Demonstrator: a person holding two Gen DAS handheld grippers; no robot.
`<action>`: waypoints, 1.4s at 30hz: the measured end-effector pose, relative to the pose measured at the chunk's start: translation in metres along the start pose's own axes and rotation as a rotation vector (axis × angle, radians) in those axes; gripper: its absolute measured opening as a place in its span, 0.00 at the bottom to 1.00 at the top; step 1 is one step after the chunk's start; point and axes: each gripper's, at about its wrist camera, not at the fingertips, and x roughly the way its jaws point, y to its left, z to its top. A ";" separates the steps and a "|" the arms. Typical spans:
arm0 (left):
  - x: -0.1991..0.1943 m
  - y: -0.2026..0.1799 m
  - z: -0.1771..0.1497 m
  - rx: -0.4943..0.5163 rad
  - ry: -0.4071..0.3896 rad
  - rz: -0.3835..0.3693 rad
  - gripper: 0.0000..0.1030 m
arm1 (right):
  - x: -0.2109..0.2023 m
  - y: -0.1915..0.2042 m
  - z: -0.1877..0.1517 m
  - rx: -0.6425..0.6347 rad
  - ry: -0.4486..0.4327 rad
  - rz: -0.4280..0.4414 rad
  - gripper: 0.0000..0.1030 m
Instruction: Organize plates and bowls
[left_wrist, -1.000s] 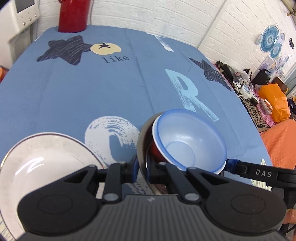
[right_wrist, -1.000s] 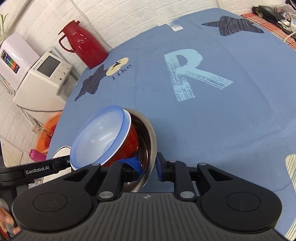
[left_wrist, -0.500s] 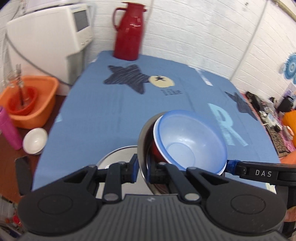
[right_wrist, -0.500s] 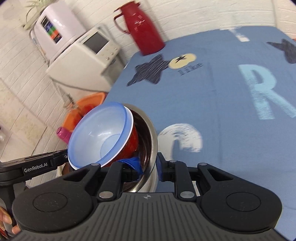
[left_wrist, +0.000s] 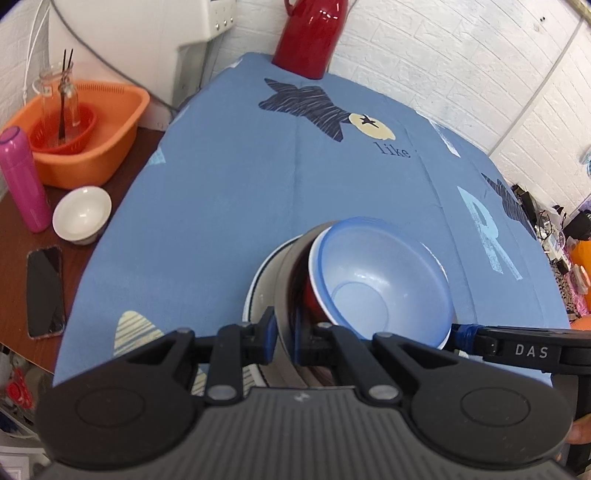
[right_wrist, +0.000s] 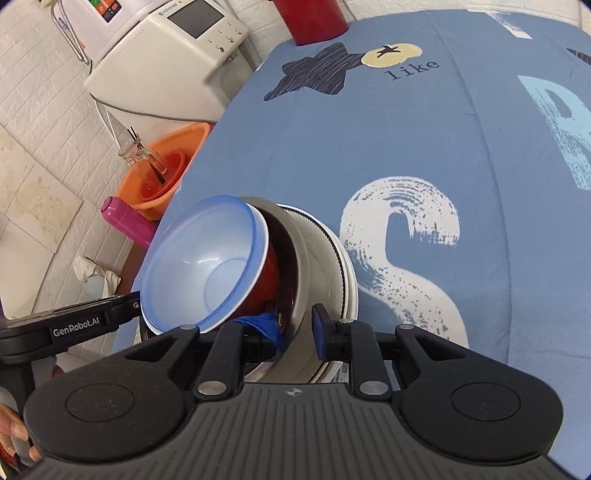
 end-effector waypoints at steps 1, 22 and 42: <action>0.001 0.003 0.001 -0.020 0.009 -0.013 0.00 | -0.001 0.001 0.001 0.000 -0.002 -0.005 0.06; -0.072 -0.062 -0.008 0.144 -0.297 -0.012 0.58 | -0.068 -0.037 -0.036 0.138 -0.291 -0.047 0.16; -0.039 -0.163 -0.038 0.324 -0.331 -0.018 0.61 | -0.117 -0.077 -0.096 0.306 -0.522 -0.067 0.24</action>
